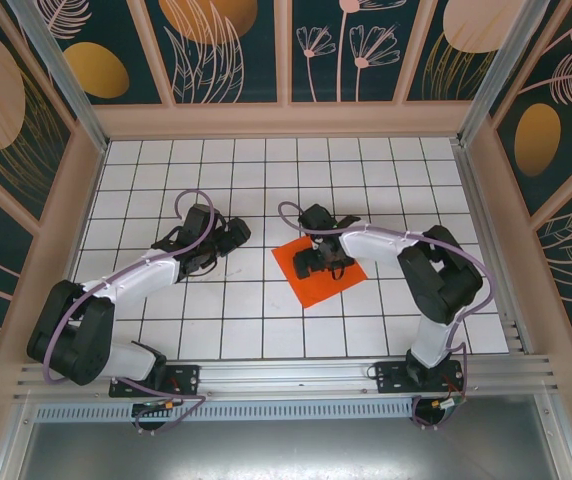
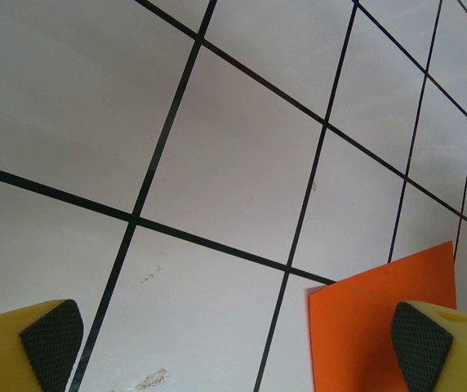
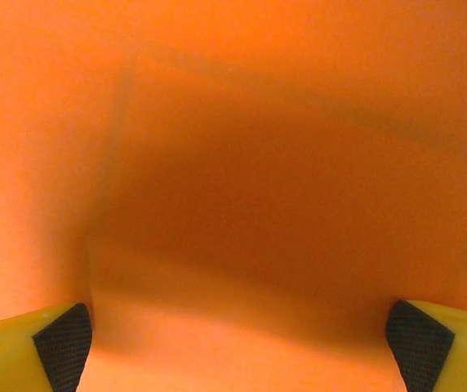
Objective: Fold a paper plane with a square sheet of paper (pick it up from the middle)
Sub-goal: First fold in half a square sheet of paper at the center of the table.
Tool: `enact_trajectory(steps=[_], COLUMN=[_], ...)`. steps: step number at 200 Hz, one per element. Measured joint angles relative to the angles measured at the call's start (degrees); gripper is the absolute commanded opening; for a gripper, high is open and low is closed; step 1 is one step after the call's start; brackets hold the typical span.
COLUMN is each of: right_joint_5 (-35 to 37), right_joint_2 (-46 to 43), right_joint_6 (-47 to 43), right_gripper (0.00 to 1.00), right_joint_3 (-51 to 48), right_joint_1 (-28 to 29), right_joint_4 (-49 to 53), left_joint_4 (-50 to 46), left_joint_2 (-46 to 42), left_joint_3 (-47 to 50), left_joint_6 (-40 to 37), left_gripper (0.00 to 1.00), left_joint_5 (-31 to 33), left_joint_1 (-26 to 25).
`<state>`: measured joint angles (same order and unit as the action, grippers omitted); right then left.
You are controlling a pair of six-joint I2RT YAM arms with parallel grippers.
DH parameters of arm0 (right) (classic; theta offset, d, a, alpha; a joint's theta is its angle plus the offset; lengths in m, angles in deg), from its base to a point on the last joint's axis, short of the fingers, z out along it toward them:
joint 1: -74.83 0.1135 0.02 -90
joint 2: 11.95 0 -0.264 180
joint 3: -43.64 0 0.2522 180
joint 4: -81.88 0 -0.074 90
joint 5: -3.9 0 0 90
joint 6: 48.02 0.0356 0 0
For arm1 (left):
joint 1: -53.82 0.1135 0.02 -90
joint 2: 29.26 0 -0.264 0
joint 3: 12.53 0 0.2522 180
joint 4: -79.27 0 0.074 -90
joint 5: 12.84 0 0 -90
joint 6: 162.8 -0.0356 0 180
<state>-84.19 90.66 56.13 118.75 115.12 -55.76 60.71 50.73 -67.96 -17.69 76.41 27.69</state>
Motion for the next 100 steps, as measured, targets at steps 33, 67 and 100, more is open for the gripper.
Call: enact_trajectory(steps=[33, 67, 100], right_joint_5=[1.3, 1.9, 2.4], right_joint_2=[0.7, 1.1, 1.2], right_joint_6=[-0.3, -0.3, -0.2], right_gripper=[0.9, 0.83, 0.73], right_joint_3=[0.2, 0.4, 0.5], right_joint_1=[0.0, 0.1, 0.1], right_joint_4=[0.1, 0.1, -0.4], left_joint_4=[0.0, 0.0, 0.0], left_joint_2=[0.0, 0.0, 0.0], left_joint_3=[0.0, 0.0, 0.0], left_joint_6=[0.0, 0.0, 0.0], left_gripper=[0.99, 0.99, 0.99], left_joint_5=[0.0, 0.0, 0.0], left_joint_1=[0.0, 0.0, 0.0])
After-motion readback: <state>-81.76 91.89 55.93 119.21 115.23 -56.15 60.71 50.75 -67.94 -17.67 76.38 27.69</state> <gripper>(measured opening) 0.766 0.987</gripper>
